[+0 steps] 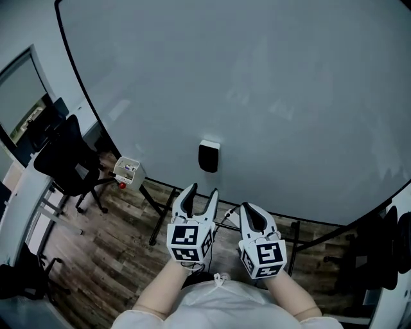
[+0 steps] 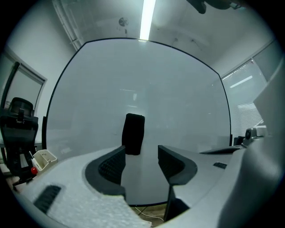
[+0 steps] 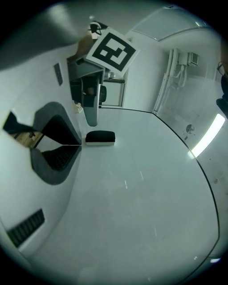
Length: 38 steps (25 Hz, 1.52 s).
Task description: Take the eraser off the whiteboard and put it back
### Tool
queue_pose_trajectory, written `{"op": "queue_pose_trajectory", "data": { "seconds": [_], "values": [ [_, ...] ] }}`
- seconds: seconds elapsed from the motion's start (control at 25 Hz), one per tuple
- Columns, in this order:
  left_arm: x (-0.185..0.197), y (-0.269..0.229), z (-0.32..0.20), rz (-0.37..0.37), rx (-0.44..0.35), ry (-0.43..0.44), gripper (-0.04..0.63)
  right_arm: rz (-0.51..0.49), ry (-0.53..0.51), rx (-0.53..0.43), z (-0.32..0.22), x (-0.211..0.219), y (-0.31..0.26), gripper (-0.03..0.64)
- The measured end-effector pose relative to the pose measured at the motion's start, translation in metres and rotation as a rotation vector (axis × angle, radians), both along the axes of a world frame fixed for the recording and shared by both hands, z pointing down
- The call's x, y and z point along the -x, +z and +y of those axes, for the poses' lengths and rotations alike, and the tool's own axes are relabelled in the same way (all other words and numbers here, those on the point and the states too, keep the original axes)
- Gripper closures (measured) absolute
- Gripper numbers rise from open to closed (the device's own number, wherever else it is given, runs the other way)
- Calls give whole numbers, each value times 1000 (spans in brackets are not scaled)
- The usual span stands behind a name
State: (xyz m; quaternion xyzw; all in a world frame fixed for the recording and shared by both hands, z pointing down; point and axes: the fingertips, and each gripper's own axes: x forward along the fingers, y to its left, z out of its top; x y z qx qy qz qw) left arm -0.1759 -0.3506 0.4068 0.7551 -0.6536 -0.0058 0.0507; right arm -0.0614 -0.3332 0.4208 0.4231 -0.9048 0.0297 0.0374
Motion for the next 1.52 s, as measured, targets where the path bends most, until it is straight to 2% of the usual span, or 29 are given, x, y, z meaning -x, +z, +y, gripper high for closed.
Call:
{"op": "queue_pose_trajectory", "data": {
  "seconds": [0.2,0.52,0.64,0.72,0.84,0.92,1.12,1.36,1.52],
  "values": [
    [14,-17,-46,-63,-11,-3,301,-11,66,-11,-28,1,-10,589],
    [16,-24,-92,-63,-10,39,293,-14,156,6,-52,-1,-13,589],
    [15,-23,-98,-73,5,2,295,0,182,1,-52,-1,-14,589],
    [17,-20,-98,-80,1,-23,295,9,204,-2,-54,-4,-14,589],
    [16,-22,-99,-97,-34,-14,316,10,225,3,-56,-5,-13,589],
    [14,-23,-98,-104,-44,7,324,12,233,3,-55,-4,-12,589],
    [12,-30,-86,-70,-48,92,325,31,254,4,-50,-3,-9,589],
    [17,-22,-57,-197,-65,176,325,27,262,-4,-43,12,-8,589],
    [32,-1,-33,-191,-27,192,325,28,260,25,-37,26,9,589]
  ]
}}
